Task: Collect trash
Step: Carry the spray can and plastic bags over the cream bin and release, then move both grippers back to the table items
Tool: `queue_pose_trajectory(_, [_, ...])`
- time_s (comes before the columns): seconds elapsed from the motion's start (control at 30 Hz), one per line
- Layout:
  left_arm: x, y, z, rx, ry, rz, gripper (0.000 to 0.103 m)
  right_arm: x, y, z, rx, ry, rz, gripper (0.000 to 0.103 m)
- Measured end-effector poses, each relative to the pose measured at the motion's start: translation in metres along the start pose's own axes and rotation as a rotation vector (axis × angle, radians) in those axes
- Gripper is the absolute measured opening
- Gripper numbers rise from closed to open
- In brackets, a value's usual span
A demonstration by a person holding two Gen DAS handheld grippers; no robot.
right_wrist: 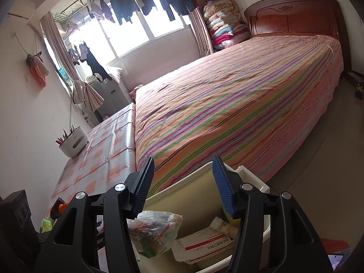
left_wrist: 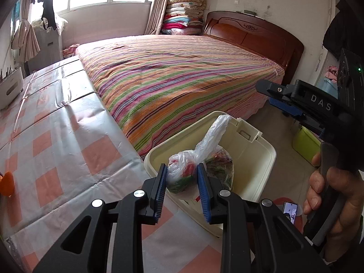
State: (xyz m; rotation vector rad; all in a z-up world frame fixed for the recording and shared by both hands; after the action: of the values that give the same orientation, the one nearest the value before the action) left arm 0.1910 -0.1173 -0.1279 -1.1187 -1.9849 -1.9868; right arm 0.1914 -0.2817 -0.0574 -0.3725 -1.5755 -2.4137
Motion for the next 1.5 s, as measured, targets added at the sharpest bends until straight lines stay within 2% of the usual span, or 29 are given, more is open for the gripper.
queue_pose_trajectory(0.4, [-0.014, -0.004, -0.020, -0.024, -0.015, 0.002, 0.029, 0.004, 0.005, 0.002, -0.018, 0.013, -0.027, 0.055])
queue_pose_trajectory(0.47, [-0.013, -0.003, -0.022, -0.026, -0.004, -0.010, 0.039, 0.005, 0.006, 0.006, -0.018, 0.018, -0.033, 0.055])
queue_pose_trajectory(0.53, [-0.009, 0.000, -0.021, -0.024, 0.007, -0.024, 0.064, 0.006, 0.007, 0.008, -0.023, 0.025, -0.037, 0.056])
queue_pose_trajectory(0.6, [-0.002, 0.003, -0.017, -0.013, 0.026, -0.047, 0.071, 0.008, 0.009, 0.010, -0.029, 0.032, -0.046, 0.056])
queue_pose_trajectory(0.67, [0.005, 0.008, -0.010, 0.004, 0.037, -0.074, 0.072, 0.009, 0.011, 0.014, -0.034, 0.043, -0.051, 0.059])
queue_pose_trajectory(0.73, [0.014, 0.011, 0.000, 0.027, 0.056, -0.089, 0.075, 0.009, 0.011, 0.018, -0.039, 0.053, -0.057, 0.069])
queue_pose_trajectory(0.77, [0.019, 0.013, 0.006, 0.041, 0.064, -0.097, 0.075, 0.009, 0.011, 0.022, -0.034, 0.057, -0.057, 0.070])
queue_pose_trajectory(0.93, [0.038, 0.018, 0.043, 0.098, 0.133, -0.140, 0.077, 0.003, 0.003, 0.041, -0.010, 0.089, -0.039, 0.072])
queue_pose_trajectory(1.1, [0.052, 0.012, 0.078, 0.137, 0.196, -0.149, 0.077, -0.003, -0.010, 0.063, 0.024, 0.127, -0.007, 0.076])
queue_pose_trajectory(1.5, [0.089, -0.009, 0.141, 0.205, 0.283, -0.152, 0.077, -0.012, -0.050, 0.140, 0.110, 0.264, 0.090, 0.080])
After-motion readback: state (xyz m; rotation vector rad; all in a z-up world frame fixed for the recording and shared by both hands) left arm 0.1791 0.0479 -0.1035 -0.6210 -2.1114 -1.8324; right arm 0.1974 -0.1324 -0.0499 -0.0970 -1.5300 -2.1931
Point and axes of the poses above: each gripper's, at about its wrist camera, not at the fingertips, and x roughly against the way its jaws point, z to its left, y to its top, the point moved 9 cm from there along -x, roughly the way its jaws point, and after that the axes turned 10 degrees about -z, right-handed, at the moved point
